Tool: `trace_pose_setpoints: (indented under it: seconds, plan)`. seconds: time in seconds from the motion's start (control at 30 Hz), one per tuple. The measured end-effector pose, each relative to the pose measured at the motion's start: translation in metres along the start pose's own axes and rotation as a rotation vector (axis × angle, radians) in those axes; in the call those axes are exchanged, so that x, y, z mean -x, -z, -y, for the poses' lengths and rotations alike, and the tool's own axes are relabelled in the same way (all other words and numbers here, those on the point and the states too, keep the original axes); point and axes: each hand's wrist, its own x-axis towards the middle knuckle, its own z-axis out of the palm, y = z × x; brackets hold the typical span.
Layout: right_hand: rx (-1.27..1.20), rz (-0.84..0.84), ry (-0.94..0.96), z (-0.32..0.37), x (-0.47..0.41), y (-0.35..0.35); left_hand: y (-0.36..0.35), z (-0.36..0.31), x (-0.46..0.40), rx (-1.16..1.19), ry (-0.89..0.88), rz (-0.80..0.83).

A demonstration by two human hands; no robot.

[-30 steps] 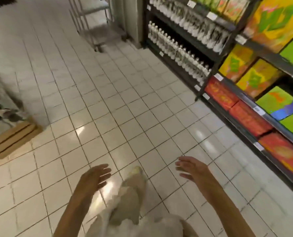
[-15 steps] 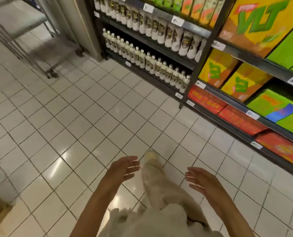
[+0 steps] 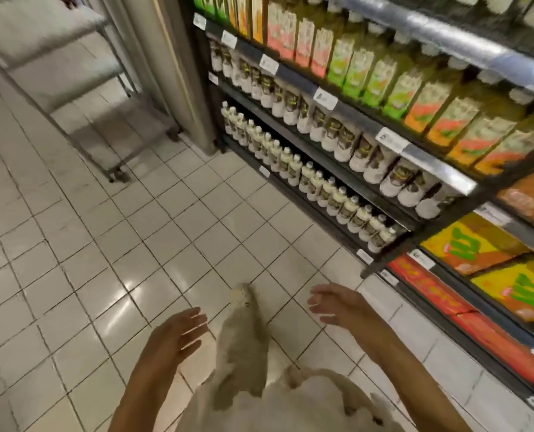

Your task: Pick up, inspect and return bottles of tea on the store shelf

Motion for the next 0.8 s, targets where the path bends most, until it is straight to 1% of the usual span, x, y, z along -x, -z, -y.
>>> trace_pose_setpoints:
  seconds: [0.1,0.17,0.3,0.37,0.53,0.57,0.63,0.7,0.8]
  plan:
    - [-0.051,-0.066,-0.004,0.042,-0.059,0.001,-0.018,-0.065,-0.071,-0.069,-0.035,0.037]
    - [-0.107,-0.133,-0.02,0.067,-0.091,0.004,-0.038,-0.118,-0.115,-0.135,-0.065,0.094]
    - [-0.218,-0.231,-0.015,0.114,-0.134,0.012,-0.092,-0.222,-0.176,-0.229,-0.117,0.293]
    - [-0.283,-0.284,-0.014,0.139,-0.15,0.022,-0.126,-0.27,-0.195,-0.311,-0.133,0.374]
    - [-0.644,-0.442,-0.012,0.213,-0.202,0.051,-0.207,-0.367,-0.228,-0.401,-0.193,0.522]
    - [-0.694,-0.446,0.01,0.233,-0.212,0.059,-0.222,-0.387,-0.234,-0.401,-0.227,0.543]
    - [-0.718,-0.436,0.076,0.275,-0.228,0.077,-0.249,-0.424,-0.243,-0.36,-0.278,0.555]
    - [-0.694,-0.428,0.181,0.318,-0.237,0.095,-0.27,-0.461,-0.249,-0.312,-0.328,0.574]
    - [-0.587,-0.388,0.402,0.386,-0.241,0.115,-0.292,-0.517,-0.251,-0.301,-0.481,0.636]
